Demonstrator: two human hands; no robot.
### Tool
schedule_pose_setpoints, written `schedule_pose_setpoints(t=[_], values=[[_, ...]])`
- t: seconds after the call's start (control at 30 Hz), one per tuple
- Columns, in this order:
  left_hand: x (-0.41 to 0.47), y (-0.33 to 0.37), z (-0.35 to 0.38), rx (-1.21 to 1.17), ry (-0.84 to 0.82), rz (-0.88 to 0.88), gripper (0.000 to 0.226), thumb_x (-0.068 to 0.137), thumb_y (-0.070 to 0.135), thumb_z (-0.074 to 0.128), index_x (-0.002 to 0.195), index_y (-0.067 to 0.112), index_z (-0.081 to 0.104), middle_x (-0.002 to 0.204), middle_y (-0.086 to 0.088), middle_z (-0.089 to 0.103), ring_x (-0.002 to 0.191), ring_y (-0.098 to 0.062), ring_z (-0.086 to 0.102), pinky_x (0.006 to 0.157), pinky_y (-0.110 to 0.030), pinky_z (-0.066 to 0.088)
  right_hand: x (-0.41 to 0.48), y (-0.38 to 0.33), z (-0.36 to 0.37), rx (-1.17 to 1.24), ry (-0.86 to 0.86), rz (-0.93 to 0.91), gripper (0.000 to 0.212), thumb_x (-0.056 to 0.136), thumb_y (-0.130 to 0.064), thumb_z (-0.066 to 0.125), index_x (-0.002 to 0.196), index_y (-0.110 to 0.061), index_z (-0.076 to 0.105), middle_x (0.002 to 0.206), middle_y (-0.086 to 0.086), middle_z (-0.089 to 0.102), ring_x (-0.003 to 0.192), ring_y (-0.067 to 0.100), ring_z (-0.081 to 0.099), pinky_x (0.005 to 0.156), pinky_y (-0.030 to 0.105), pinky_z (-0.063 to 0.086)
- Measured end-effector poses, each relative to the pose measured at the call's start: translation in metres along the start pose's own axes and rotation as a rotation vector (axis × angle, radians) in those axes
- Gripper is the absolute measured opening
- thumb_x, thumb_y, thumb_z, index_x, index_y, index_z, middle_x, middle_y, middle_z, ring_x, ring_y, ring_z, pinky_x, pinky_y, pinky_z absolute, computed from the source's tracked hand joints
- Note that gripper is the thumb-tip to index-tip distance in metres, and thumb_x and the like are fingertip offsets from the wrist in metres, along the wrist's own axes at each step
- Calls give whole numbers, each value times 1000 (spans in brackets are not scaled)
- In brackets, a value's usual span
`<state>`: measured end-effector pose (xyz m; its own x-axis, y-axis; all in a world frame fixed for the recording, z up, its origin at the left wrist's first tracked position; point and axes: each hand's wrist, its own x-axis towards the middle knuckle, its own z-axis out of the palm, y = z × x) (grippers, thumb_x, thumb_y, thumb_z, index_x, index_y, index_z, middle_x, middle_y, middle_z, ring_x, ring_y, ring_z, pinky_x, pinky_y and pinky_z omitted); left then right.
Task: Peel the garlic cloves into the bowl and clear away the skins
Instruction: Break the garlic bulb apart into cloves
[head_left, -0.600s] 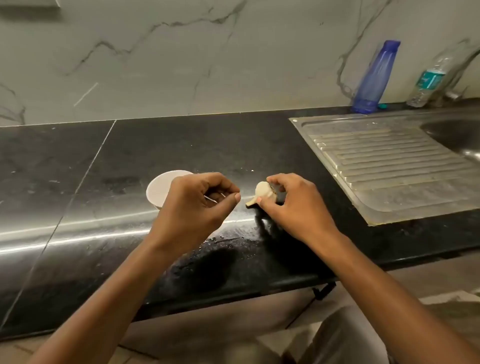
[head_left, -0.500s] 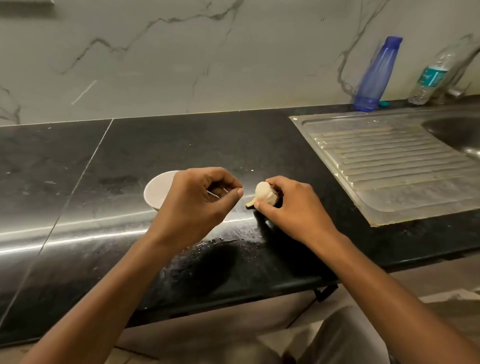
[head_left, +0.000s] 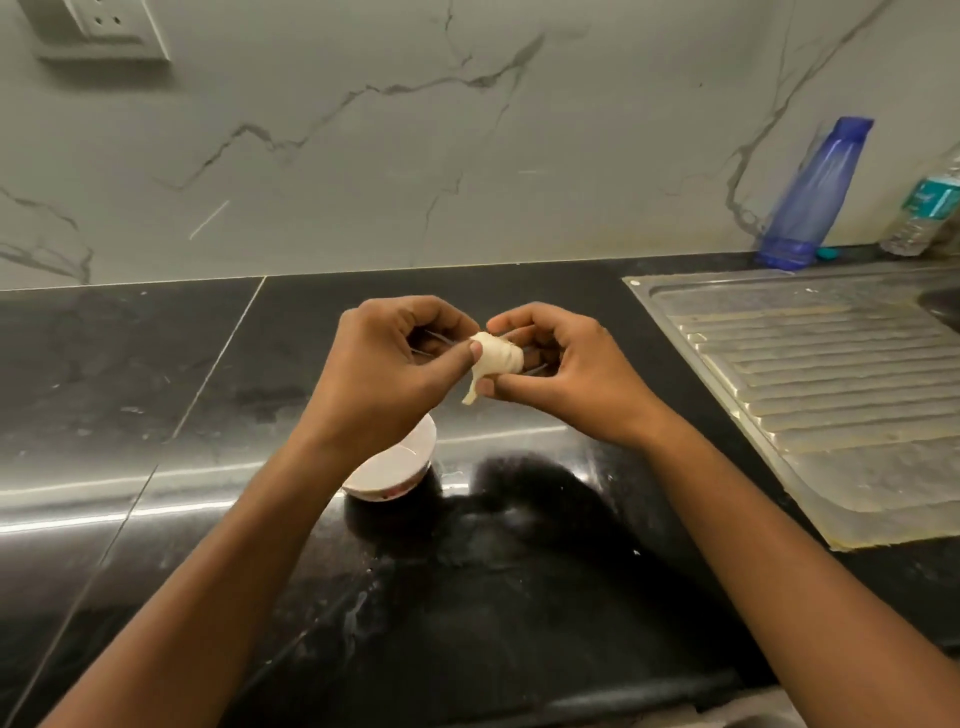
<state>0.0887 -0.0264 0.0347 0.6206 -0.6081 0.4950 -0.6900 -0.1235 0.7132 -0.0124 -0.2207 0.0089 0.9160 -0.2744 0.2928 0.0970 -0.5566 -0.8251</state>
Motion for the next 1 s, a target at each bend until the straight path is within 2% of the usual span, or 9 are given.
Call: schedule_pose_setpoints(t=[0.17, 0.3, 0.4, 0.5, 0.57, 0.63, 0.7, 0.77, 1.0], values=[[-10, -8, -18, 56, 8, -31, 17, 86, 18, 87, 102, 18, 81, 91, 9, 79, 85, -8, 76, 82, -28, 63, 13, 29, 12, 279, 64, 27, 42, 79, -19, 93, 117, -15, 76, 105, 7, 80, 99, 29, 77, 93, 51, 64], [-40, -21, -34, 231, 32, -76, 31, 82, 41, 86, 109, 27, 81, 111, 18, 75, 104, 0, 71, 91, -31, 61, 17, 45, 19, 301, 25, 59, 43, 77, -18, 94, 116, -17, 77, 106, 5, 81, 102, 25, 78, 98, 47, 62], [-59, -34, -49, 374, 139, -226, 36, 82, 49, 84, 110, 27, 81, 106, 17, 70, 85, -2, 70, 77, -35, 63, 18, 47, 22, 306, -20, 62, 43, 77, -16, 95, 117, -16, 77, 105, 6, 81, 101, 27, 78, 97, 43, 63], [-67, -49, -57, 398, 166, -421, 34, 81, 45, 86, 109, 26, 81, 98, 14, 71, 69, -4, 69, 72, -32, 62, 16, 45, 26, 308, -54, 64, 43, 77, -16, 95, 117, -16, 77, 104, 4, 81, 98, 23, 79, 93, 35, 63], [-67, -56, -58, 310, 153, -553, 31, 81, 39, 88, 109, 27, 80, 93, 10, 76, 64, -9, 72, 71, -37, 65, 15, 43, 27, 311, -75, 62, 43, 77, -15, 94, 117, -16, 76, 103, 4, 81, 97, 20, 79, 89, 30, 63], [-65, -60, -57, 192, 145, -632, 23, 82, 29, 89, 103, 22, 81, 83, 5, 78, 56, -15, 73, 61, -34, 65, 14, 42, 27, 312, -88, 63, 43, 78, -13, 94, 117, -15, 76, 103, 4, 81, 96, 20, 79, 85, 25, 62], [-61, -61, -56, 127, 137, -660, 11, 83, 18, 88, 92, 17, 82, 72, -2, 78, 51, -18, 71, 58, -32, 64, 12, 40, 28, 313, -93, 65, 43, 78, -13, 93, 117, -16, 76, 102, 3, 81, 96, 20, 79, 83, 23, 61], [-58, -63, -56, 95, 125, -667, 5, 83, 12, 87, 83, 14, 82, 66, -6, 76, 50, -22, 69, 63, -40, 66, 12, 39, 30, 303, -96, 63, 43, 78, -15, 94, 117, -18, 76, 103, 3, 81, 96, 20, 79, 84, 24, 61], [-40, -73, -55, 63, 176, -616, 11, 81, 0, 82, 72, 6, 80, 61, -12, 73, 50, -26, 70, 58, -37, 64, 11, 36, 32, 290, -119, 71, 44, 78, -16, 93, 118, -19, 76, 106, 2, 81, 98, 20, 78, 90, 30, 63]])
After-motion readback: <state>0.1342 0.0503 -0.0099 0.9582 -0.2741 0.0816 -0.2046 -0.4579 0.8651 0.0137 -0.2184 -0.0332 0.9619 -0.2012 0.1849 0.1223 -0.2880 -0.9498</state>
